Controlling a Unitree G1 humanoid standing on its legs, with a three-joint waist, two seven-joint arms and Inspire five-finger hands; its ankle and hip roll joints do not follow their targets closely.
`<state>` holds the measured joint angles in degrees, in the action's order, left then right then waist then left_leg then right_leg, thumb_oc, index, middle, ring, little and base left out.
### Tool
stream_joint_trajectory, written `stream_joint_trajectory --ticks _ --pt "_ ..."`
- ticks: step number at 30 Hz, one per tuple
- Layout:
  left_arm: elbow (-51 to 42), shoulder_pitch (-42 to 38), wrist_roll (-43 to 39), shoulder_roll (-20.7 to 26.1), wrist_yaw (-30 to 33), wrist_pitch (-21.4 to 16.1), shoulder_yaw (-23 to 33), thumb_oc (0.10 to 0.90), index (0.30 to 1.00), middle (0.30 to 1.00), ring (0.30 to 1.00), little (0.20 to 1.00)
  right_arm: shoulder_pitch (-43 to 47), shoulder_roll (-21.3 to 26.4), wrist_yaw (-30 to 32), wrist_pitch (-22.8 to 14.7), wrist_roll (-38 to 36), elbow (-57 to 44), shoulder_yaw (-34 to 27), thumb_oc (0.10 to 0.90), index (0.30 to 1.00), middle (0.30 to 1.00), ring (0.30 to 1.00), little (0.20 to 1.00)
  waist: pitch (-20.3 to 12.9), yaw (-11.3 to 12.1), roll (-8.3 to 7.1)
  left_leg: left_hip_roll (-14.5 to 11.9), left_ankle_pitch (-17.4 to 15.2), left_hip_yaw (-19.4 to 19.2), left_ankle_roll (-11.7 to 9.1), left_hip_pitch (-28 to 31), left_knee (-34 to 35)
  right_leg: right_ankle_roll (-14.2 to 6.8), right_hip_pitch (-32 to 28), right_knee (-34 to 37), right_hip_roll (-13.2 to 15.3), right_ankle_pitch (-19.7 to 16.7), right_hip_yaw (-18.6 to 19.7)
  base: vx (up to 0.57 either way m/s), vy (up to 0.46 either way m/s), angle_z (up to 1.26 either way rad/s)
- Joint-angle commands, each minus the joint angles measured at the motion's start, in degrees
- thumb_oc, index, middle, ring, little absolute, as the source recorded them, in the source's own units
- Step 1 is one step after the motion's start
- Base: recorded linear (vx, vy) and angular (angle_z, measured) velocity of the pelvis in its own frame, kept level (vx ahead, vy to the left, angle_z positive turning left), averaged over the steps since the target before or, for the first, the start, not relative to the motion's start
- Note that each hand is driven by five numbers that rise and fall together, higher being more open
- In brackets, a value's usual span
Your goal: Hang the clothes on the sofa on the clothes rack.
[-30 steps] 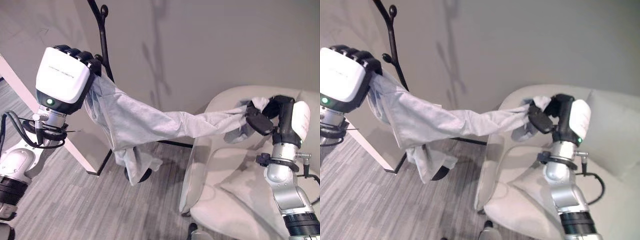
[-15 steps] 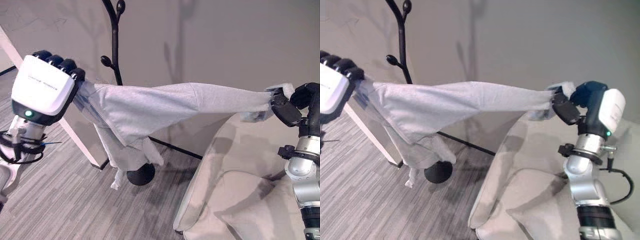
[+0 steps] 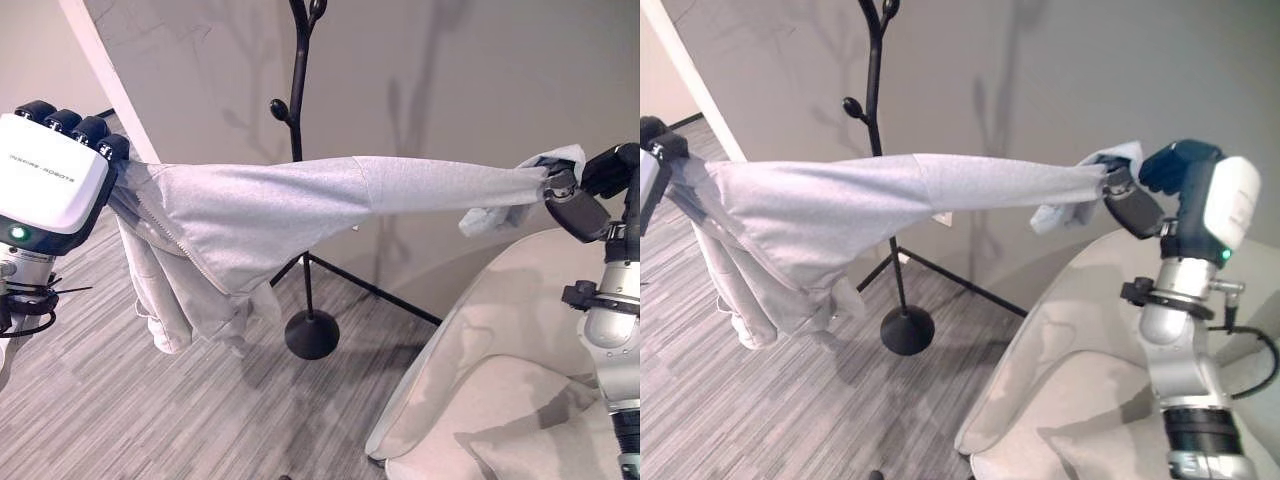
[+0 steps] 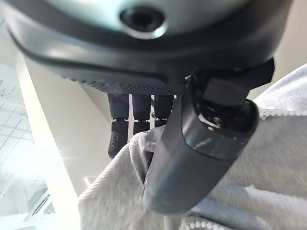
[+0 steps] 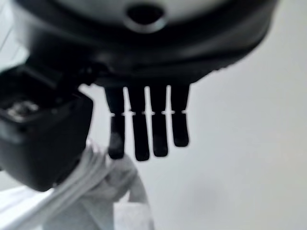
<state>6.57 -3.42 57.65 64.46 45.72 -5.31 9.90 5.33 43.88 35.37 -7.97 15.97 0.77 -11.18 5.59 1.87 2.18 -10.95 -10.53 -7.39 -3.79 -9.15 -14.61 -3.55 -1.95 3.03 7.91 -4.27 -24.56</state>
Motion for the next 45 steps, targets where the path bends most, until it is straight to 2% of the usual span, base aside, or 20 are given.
stream_joint_trajectory --ticks 1,6,7,13,20,21,22,23,26,29,31,33,34,37,38,39,40,41,43,45 --pt "0.9 -9.8 -6.1 4.7 1.1 4.3 4.0 0.400 0.300 0.300 0.300 0.300 7.4 0.1 4.2 3.3 4.1 -1.4 -6.6 0.400 0.300 0.300 0.300 0.300 -6.2 1.6 0.44 1.6 11.4 1.8 -2.9 8.1 19.6 -9.8 -4.0 -0.2 12.2 0.2 4.7 0.08 0.171 0.18" --pt "0.9 -10.1 -6.2 5.0 1.0 4.3 3.7 0.400 0.300 0.300 0.300 0.300 7.2 -0.2 4.1 3.6 4.3 -1.7 -6.8 0.400 0.300 0.300 0.300 0.300 -6.2 2.2 -0.33 2.4 11.2 1.0 -2.5 8.5 19.6 -10.2 -3.7 -0.3 13.2 0.1 5.5 0.03 0.061 -0.65" --pt "0.3 -10.5 -6.8 4.6 0.9 4.2 3.7 0.400 0.300 0.300 0.300 0.300 7.3 -1.1 4.1 4.5 5.0 -1.9 -6.4 0.400 0.300 0.300 0.300 0.300 -6.6 1.9 -0.69 4.0 9.5 0.5 -1.6 9.8 19.6 -10.7 -3.7 -1.3 14.5 -0.8 5.9 0.07 0.170 -0.10" --pt "1.1 -12.2 -6.6 5.3 0.7 5.2 3.1 0.400 0.300 0.300 0.300 0.300 7.1 -1.5 3.9 5.9 6.3 -2.5 -6.2 0.400 0.300 0.300 0.300 0.300 -7.6 1.5 -2.40 7.2 7.9 -0.8 0.1 11.6 19.6 -11.5 -3.3 -1.3 17.3 -4.3 7.6 0.05 0.118 -0.10" --pt "7.7 -20.0 -7.6 8.5 -0.8 7.3 -2.5 0.400 0.300 0.300 0.300 0.300 8.7 2.4 2.1 6.4 7.0 -0.8 -5.2 0.400 0.300 0.300 0.300 0.300 -8.4 1.1 -3.96 7.3 6.1 -1.8 1.2 15.1 19.5 -11.5 -4.1 -0.9 16.7 -5.0 8.2 0.12 0.059 -0.09" --pt "8.8 -22.4 -8.2 8.8 -1.0 7.5 -4.4 0.400 0.300 0.300 0.300 0.300 10.0 3.0 2.2 6.6 7.2 -0.5 -4.2 0.400 0.300 0.300 0.300 0.300 -8.3 0.9 -3.83 7.4 5.4 -1.7 1.3 15.8 19.1 -11.5 -4.6 -1.5 16.8 -5.4 8.4 0.03 0.157 -0.26" --pt "14.3 -31.4 -9.4 10.3 -1.4 8.6 -12.3 0.400 0.300 0.300 0.300 0.300 13.7 5.6 2.5 6.9 7.0 1.5 -1.2 0.400 0.300 0.300 0.300 0.300 -8.0 -0.4 -3.30 8.7 5.6 -1.6 2.0 16.2 19.0 -11.5 -4.3 -3.5 18.0 -7.4 8.8 0.04 0.227 -0.20" --pt "15.9 -35.0 -9.8 10.6 -1.7 9.1 -15.5 0.400 0.300 0.300 0.300 0.300 14.9 6.8 2.6 7.2 7.0 2.2 0.0 0.400 0.300 0.300 0.300 0.300 -8.2 -0.7 -2.87 9.3 5.1 -1.3 2.4 16.5 19.0 -11.5 -4.3 -4.8 18.6 -7.8 9.0 -0.01 0.251 -0.06" --pt "22.7 -49.3 -12.2 8.6 -2.5 10.2 -28.5 0.400 0.300 0.300 0.300 0.300 18.5 10.1 2.5 8.5 7.4 4.9 2.8 0.400 0.300 0.300 0.300 0.300 -7.6 -1.2 -2.14 12.2 4.3 0.3 4.0 17.8 19.2 -11.5 -2.3 -11.4 21.9 -11.1 10.2 -0.01 0.245 0.04" --pt "25.4 -54.0 -13.3 7.0 -3.1 10.3 -32.8 0.400 0.300 0.300 0.300 0.300 21.0 11.6 2.6 9.2 7.8 6.4 4.4 0.400 0.300 0.300 0.300 0.300 -6.7 -1.0 -1.94 14.2 4.1 -0.1 5.3 19.1 19.5 -11.5 -0.6 -15.9 24.7 -14.2 8.5 0.01 0.248 0.08" --pt "26.3 -55.9 -13.6 6.9 -3.0 10.3 -34.5 0.400 0.300 0.300 0.300 0.300 21.7 11.6 2.8 9.1 7.7 7.1 4.7 0.400 0.300 0.300 0.300 0.300 -6.0 -0.8 -2.39 14.5 3.7 -0.1 5.5 19.5 19.4 -11.5 -0.4 -17.0 25.1 -13.5 8.9 0.00 0.152 -0.04" --pt "26.7 -58.2 -13.7 6.6 -3.9 10.5 -36.0 0.400 0.300 0.300 0.300 0.300 23.1 13.4 2.1 9.6 7.2 8.6 5.7 0.400 0.300 0.300 0.300 0.300 -5.7 -1.4 -1.69 14.9 2.9 -0.2 6.5 20.4 19.5 -10.9 1.6 -22.3 23.9 -10.1 8.2 0.03 0.219 -0.14" --pt "28.6 -61.4 -14.4 5.5 -4.2 10.1 -38.9 0.400 0.300 0.300 0.300 0.300 25.9 16.2 1.8 9.6 6.6 10.7 7.3 0.400 0.300 0.300 0.300 0.300 -5.1 -2.6 -0.97 14.5 2.7 0.5 6.9 21.3 19.5 -8.9 4.9 -24.7 18.1 -3.1 10.1 0.03 0.084 0.04" --pt "28.9 -62.1 -14.5 5.4 -4.1 10.1 -39.5 0.400 0.300 0.300 0.300 0.300 26.1 16.2 1.9 9.5 6.6 11.0 7.3 0.400 0.300 0.300 0.300 0.300 -5.0 -2.4 -1.11 14.5 2.7 0.3 6.9 21.2 19.5 -8.9 5.1 -24.9 18.0 -3.0 10.3 0.03 0.040 0.16" --pt "31.5 -63.9 -14.9 5.3 -4.2 9.5 -42.2 0.400 0.300 0.300 0.300 0.300 29.4 18.7 2.0 8.9 5.6 14.1 9.9 0.400 0.300 0.300 0.300 0.300 -4.9 -3.0 -0.68 14.5 2.8 0.3 6.9 21.7 19.6 -7.8 7.0 -22.6 12.4 1.2 10.5 0.07 0.025 0.24" --pt "31.7 -64.1 -15.0 5.3 -4.2 9.5 -42.3 0.400 0.300 0.300 0.300 0.300 29.7 18.7 2.1 8.9 5.5 14.3 10.1 0.400 0.300 0.300 0.300 0.300 -4.9 -3.0 -0.65 14.4 2.8 0.3 6.9 21.7 19.6 -7.8 6.9 -22.5 12.3 1.2 10.5 0.12 0.025 0.02" --pt "32.6 -65.3 -15.9 5.3 -4.4 9.5 -43.5 0.400 0.300 0.300 0.300 0.300 31.5 20.5 2.5 8.5 4.4 15.9 11.5 0.400 0.300 0.300 0.300 0.300 -3.9 -4.0 -0.62 14.7 2.9 1.6 6.7 22.5 19.6 -7.5 11.1 -20.6 7.3 1.3 11.7 0.18 -0.111 -0.02" --pt "36.2 -67.3 -16.5 6.4 -4.9 9.1 -45.6 0.400 0.300 0.300 0.300 0.300 32.1 24.3 2.6 8.1 4.1 19.8 13.0 0.400 0.300 0.300 0.300 0.300 -3.8 -4.9 -1.90 14.8 2.3 3.0 5.8 22.8 19.6 -7.4 11.6 -12.4 3.1 0.1 14.3 0.21 -0.153 -0.03" --pt "36.6 -69.4 -16.7 6.9 -5.2 8.7 -48.0 0.400 0.300 0.300 0.300 0.300 32.7 25.6 2.2 7.7 3.3 21.5 13.6 0.400 0.300 0.300 0.300 0.300 -4.8 -5.0 -1.79 13.5 2.0 3.3 5.5 22.9 19.6 -6.8 9.8 -10.1 1.1 0.1 14.9 0.13 -0.144 0.31" --pt "36.7 -69.9 -16.8 6.9 -5.2 8.7 -48.4 0.400 0.300 0.300 0.300 0.300 32.6 25.6 2.3 7.6 3.3 21.6 13.4 0.400 0.300 0.300 0.300 0.300 -4.9 -5.0 -2.05 13.6 2.4 3.3 5.5 22.5 19.6 -6.7 9.9 -9.7 1.2 -0.4 14.9 0.00 -0.028 0.55"
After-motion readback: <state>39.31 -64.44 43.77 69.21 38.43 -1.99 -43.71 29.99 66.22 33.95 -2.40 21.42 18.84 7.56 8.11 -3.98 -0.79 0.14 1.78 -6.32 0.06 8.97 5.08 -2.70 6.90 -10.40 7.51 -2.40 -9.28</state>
